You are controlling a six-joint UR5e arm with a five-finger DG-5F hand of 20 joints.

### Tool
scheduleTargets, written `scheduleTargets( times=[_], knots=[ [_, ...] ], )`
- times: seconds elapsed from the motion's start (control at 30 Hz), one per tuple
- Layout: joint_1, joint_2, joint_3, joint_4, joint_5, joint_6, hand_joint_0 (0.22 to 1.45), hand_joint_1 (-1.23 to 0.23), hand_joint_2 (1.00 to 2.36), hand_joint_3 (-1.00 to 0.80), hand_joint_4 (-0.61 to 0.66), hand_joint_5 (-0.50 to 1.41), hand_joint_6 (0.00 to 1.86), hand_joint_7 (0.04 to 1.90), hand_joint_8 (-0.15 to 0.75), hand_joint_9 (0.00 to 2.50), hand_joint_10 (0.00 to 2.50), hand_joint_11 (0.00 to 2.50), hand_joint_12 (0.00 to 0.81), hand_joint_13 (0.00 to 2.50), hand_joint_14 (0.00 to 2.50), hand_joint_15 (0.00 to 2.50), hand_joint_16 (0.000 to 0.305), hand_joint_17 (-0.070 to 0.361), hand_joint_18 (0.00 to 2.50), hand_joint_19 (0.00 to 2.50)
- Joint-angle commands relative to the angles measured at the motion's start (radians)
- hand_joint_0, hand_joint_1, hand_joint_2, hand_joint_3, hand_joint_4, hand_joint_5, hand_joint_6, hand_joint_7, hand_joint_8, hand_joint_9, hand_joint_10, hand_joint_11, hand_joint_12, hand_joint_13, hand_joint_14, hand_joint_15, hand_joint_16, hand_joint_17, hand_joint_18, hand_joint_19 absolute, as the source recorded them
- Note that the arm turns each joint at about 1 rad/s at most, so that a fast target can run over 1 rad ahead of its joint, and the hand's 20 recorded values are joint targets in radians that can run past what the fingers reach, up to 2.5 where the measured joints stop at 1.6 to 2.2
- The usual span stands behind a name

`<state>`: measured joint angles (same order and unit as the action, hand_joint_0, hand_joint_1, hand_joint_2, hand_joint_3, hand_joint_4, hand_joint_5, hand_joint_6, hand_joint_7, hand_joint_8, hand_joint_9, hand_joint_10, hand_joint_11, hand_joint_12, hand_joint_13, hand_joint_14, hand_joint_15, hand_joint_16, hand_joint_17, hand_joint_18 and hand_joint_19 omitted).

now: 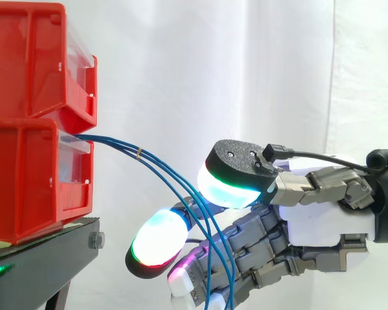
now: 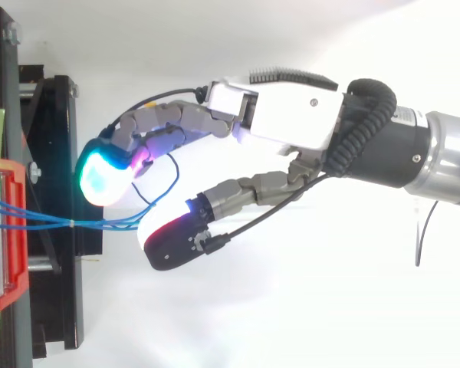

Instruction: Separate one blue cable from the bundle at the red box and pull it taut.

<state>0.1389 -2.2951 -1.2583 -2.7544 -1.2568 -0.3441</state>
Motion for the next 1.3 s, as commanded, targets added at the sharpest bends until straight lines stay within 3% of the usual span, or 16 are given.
scheduleTargets(
  times=[0.0,0.4,0.83,1.27],
  knots=[
    [0.002,-0.001,0.005,0.002,-0.007,0.005,0.5,-0.62,1.0,-0.5,0.1,-0.18,0.5,0.9,0.274,0.63,0.01,0.51,0.337,0.56,0.01,0.37,0.04,0.091,0.42,0.58],
    [0.007,-0.001,0.02,0.007,-0.036,0.043,0.51,-0.63,1.0,-0.5,0.11,-0.16,0.5,0.97,0.276,0.64,0.02,0.53,0.335,0.56,0.01,0.38,0.04,0.091,0.42,0.59],
    [0.007,-0.001,0.057,-0.01,-0.053,0.043,0.52,-0.64,1.0,-0.5,0.11,-0.15,0.5,1.01,0.275,0.66,0.02,0.54,0.328,0.57,0.01,0.38,0.039,0.088,0.43,0.6],
    [0.007,-0.001,0.057,-0.028,-0.066,0.07,0.54,-0.59,1.0,-0.48,0.09,-0.13,0.5,1.11,0.276,0.69,0.02,0.56,0.324,0.59,0.01,0.39,0.038,0.086,0.44,0.6]
  ],
)
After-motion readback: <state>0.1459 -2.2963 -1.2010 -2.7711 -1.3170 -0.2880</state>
